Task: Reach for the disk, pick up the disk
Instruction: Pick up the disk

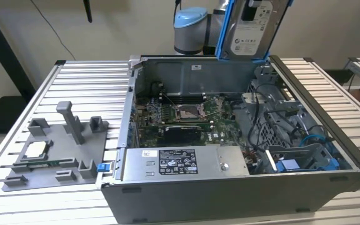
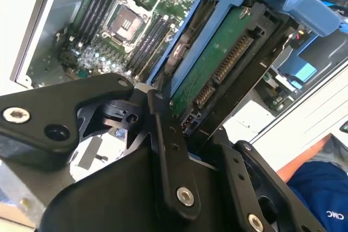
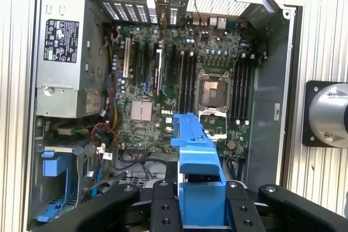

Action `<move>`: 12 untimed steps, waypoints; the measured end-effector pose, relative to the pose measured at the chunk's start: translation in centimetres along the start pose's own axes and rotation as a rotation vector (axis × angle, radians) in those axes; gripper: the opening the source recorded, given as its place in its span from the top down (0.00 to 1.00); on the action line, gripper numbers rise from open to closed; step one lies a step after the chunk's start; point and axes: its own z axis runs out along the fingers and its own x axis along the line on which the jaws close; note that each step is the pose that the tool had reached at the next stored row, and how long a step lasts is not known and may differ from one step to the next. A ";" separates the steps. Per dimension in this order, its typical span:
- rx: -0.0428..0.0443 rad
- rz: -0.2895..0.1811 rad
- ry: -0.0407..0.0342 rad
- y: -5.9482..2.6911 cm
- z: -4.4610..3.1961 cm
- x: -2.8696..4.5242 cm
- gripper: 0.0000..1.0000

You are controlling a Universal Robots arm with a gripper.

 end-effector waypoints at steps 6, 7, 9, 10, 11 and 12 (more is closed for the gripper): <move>-0.0077 0.000 0.0009 -1.28 -0.08 0.38 1.00; -0.0088 0.000 0.0011 -1.47 -0.10 0.46 1.00; -0.0110 0.001 0.0013 -1.84 -0.12 0.61 1.00; -0.0120 0.001 0.0014 -2.02 -0.13 0.70 1.00; -0.0129 0.001 0.0013 -2.21 -0.14 0.81 1.00; -0.0138 0.001 0.0016 -2.38 -0.16 0.90 1.00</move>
